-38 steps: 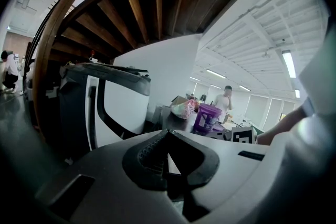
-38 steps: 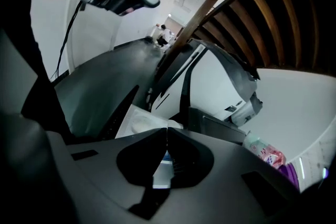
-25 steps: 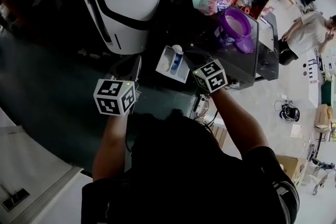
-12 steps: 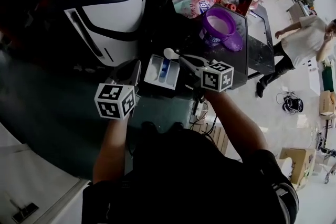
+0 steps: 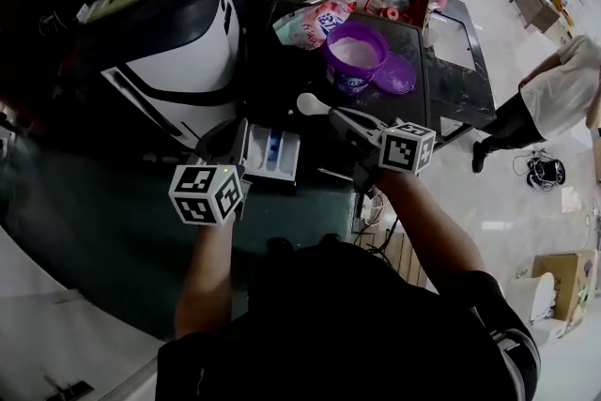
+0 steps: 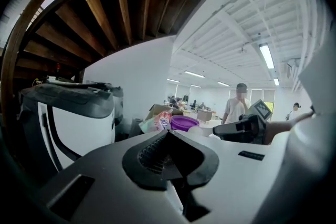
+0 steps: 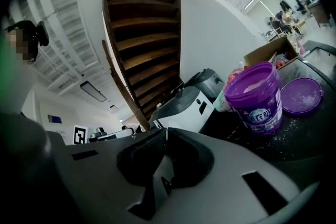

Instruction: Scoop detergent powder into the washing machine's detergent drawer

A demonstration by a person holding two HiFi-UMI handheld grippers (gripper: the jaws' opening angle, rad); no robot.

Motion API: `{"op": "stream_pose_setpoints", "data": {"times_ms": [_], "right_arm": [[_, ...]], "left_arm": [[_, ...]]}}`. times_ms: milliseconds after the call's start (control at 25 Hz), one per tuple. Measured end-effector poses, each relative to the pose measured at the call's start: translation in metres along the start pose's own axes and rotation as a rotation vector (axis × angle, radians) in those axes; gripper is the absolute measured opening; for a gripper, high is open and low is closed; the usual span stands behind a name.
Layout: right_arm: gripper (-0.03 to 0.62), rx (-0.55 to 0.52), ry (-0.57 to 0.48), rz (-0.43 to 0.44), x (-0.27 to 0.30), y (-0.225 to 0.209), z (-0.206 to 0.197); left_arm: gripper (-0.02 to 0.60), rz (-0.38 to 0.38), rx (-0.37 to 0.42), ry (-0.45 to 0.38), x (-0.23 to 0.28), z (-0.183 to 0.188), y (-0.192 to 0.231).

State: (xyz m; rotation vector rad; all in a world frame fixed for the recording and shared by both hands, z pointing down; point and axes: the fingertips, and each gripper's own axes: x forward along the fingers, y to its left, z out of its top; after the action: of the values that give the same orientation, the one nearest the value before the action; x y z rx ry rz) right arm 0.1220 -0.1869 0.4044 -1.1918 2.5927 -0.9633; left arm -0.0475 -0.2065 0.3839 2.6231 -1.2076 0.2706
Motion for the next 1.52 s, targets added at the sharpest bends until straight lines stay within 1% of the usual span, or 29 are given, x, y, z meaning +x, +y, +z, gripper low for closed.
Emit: {"op": "stream_pose_setpoints", "data": {"times_ms": [200,480,640,800,960,1120,1200,1360,1520], "right_arm": [[0.019,0.05,-0.108,0.007,-0.046,-0.013,0.03],[0.019,0.059,-0.217,-0.009,-0.102,-0.031,0.06],[0.019,0.085,-0.281,-0.004,-0.133,-0.034,0.068],[0.019,0.062,-0.331,-0.035,-0.156,-0.032,0.073],[0.018,0.059,-0.374,-0.067,-0.168,-0.032,0.076],[0.018,0.002,-0.394,-0.093,-0.168,-0.029,0.083],[0.018,-0.01,-0.407,-0.108,-0.168,-0.028,0.085],[0.018,-0.052,-0.402,-0.113,-0.162,-0.02,0.087],[0.018,-0.063,-0.4,-0.112,-0.158,-0.016,0.089]], "left_arm": [[0.008,-0.023,0.019,-0.008,0.016,0.017,-0.03],[0.008,-0.02,0.055,-0.011,0.029,0.026,-0.062],[0.008,-0.011,0.067,-0.02,0.035,0.027,-0.076],[0.008,-0.021,0.075,-0.033,0.044,0.03,-0.084],[0.008,-0.041,0.1,-0.04,0.047,0.036,-0.087],[0.008,-0.064,0.105,-0.05,0.053,0.04,-0.085],[0.008,-0.079,0.101,-0.051,0.055,0.041,-0.085],[0.008,-0.094,0.096,-0.056,0.057,0.043,-0.083],[0.008,-0.096,0.09,-0.058,0.057,0.043,-0.079]]}}
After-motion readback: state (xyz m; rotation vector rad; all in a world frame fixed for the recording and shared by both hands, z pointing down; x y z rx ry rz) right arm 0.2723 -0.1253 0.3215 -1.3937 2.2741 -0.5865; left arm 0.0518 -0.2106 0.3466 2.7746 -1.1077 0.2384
